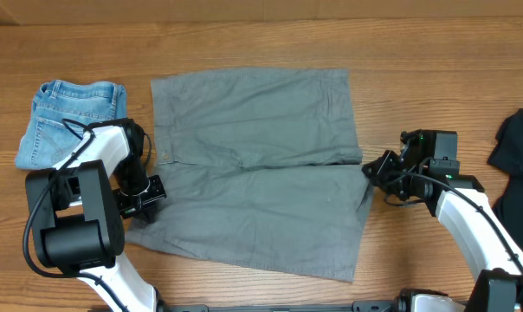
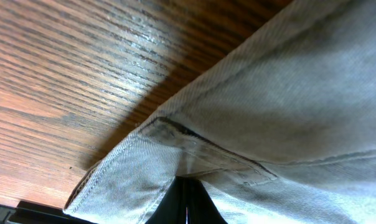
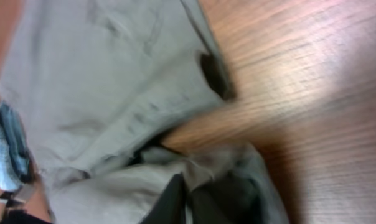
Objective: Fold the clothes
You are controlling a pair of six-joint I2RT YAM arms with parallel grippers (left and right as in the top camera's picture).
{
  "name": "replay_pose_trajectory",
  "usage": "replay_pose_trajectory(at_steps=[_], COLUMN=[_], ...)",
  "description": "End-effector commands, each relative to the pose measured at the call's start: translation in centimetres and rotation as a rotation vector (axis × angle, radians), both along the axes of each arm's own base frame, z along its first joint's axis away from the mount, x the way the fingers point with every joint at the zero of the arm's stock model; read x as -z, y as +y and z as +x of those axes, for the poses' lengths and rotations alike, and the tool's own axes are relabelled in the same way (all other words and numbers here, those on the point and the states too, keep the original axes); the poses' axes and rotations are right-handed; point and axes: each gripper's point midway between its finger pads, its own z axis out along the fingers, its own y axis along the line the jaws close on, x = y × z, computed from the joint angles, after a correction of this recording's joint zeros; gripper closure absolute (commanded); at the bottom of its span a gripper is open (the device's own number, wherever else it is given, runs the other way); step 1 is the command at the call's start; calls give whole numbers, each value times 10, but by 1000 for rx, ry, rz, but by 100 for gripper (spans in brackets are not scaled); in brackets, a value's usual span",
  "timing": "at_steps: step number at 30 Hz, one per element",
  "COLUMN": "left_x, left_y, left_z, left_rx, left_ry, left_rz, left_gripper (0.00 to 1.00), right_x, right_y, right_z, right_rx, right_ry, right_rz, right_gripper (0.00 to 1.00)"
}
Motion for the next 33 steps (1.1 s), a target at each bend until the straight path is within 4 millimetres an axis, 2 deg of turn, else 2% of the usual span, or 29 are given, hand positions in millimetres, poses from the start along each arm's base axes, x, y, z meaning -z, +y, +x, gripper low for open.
replay_pose_trajectory(at_steps=[1, 2, 8, 12, 19, 24, 27, 28, 29, 33], left_x=[8, 8, 9, 9, 10, 11, 10, 10, 10, 10], left_y=[10, 10, 11, 10, 11, 11, 11, 11, 11, 11], left_z=[15, 15, 16, 16, 20, 20, 20, 20, 20, 18], left_rx=[36, 36, 36, 36, 35, 35, 35, 35, 35, 35], left_ry=[-55, -55, -59, -59, -80, -80, -81, -79, -77, -70], left_rz=[45, 45, 46, 45, 49, 49, 48, 48, 48, 47], left_gripper=[95, 95, 94, 94, 92, 91, 91, 91, 91, 91], right_x=[-2, 0, 0, -3, 16, 30, 35, 38, 43, 55], right_y=[-13, -16, -39, -44, -28, -12, -5, -7, -15, -61], right_z=[1, -3, -10, -20, -39, -40, -40, -41, -43, -44], right_rx=[4, 12, 117, 97, 39, -15, -46, -42, -7, 207], right_ry=[-4, 14, 65, 69, 148, 146, 148, 158, 182, 258], right_rz=[-83, -92, -13, 52, 56, 69, 64, 42, 2, -152], right_gripper=[76, 63, 58, 58, 59, 58, 72, 86, 95, 96])
